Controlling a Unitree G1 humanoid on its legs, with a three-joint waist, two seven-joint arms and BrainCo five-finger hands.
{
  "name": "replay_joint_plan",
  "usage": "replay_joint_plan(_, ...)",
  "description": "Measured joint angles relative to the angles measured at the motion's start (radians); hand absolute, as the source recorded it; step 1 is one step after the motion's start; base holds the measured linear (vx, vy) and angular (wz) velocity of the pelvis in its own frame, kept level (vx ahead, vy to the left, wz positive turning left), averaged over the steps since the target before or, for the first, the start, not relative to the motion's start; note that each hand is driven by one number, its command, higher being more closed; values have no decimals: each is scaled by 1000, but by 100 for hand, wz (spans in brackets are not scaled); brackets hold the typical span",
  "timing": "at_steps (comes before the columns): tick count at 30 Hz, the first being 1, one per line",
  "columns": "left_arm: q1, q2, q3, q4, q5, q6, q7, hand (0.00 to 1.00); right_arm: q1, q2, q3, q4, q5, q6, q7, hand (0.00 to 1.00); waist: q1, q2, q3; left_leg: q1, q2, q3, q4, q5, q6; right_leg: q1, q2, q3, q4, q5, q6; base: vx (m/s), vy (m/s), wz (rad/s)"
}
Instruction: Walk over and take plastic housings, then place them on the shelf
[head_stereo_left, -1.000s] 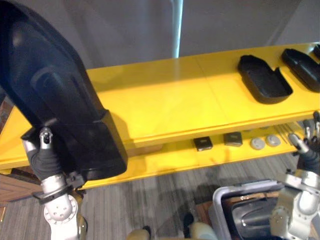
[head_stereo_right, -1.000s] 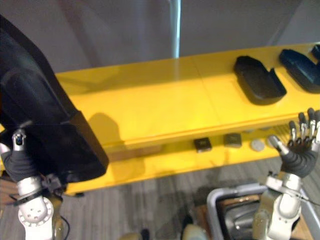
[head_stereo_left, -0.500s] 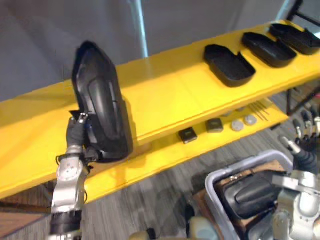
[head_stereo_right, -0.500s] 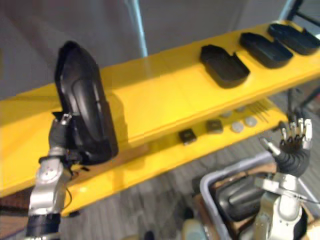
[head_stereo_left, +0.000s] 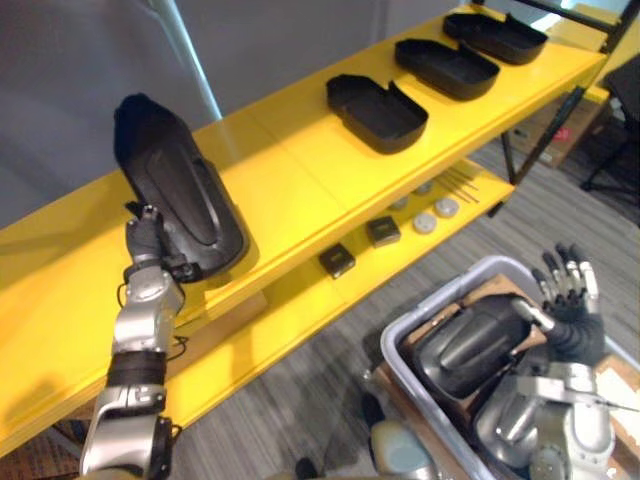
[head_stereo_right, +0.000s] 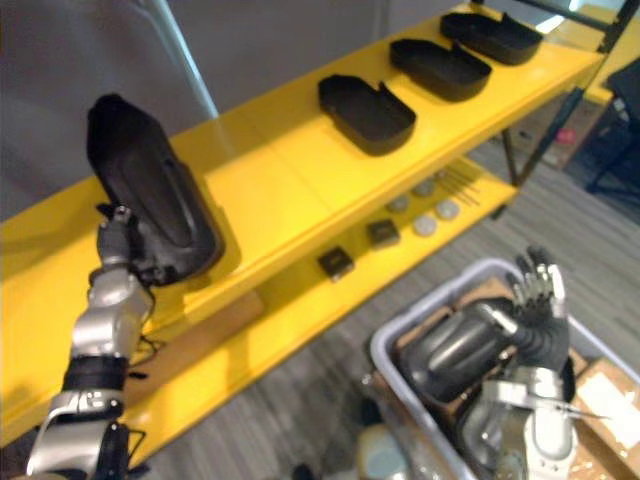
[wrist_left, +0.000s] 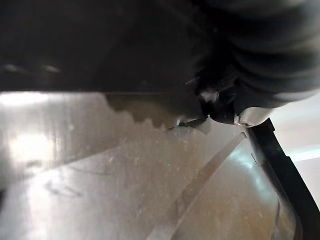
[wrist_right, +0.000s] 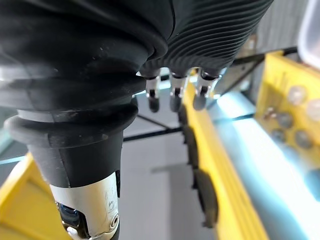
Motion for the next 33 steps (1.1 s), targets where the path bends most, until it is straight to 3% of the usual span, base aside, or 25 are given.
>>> replay_joint_plan(9,-180,90,4,104,14,130,156,100,2,-15,102,-57,22,0,-50,0,-16,-11,75,-62,2,69,40,-1,2,-102,-1,21,88,-5,-5,-14,1,-9)
replay_joint_plan(18,-267,146,7,148,132,263,163,100,-18,-82,167,-58,67,-1,-73,0,-17,-8,108,-98,3,98,70,-5,4,-166,0,32,168,-41,-11,2,-3,-1)
replay_joint_plan(19,-267,157,7,152,164,285,149,0,-16,-90,174,-58,78,-1,-75,0,-16,-8,109,-98,3,105,71,-5,4,-171,1,37,176,-46,-11,5,-9,-8)
replay_joint_plan(22,-270,178,7,164,214,318,105,0,-13,-99,177,-57,87,-1,-75,0,-15,-8,110,-98,2,120,78,-7,5,-182,1,42,198,-58,-12,2,-3,-4)
replay_joint_plan(27,-293,192,0,228,244,322,30,0,-10,-141,185,-51,111,0,-66,0,-16,-2,116,-118,8,146,139,-48,4,-214,-9,40,269,-109,-16,-15,0,5)
replay_joint_plan(33,-260,192,-19,238,207,305,40,0,-11,-144,191,-51,115,15,-63,0,-16,0,121,-116,10,149,167,-56,4,-216,-12,42,297,-126,-8,7,1,0)
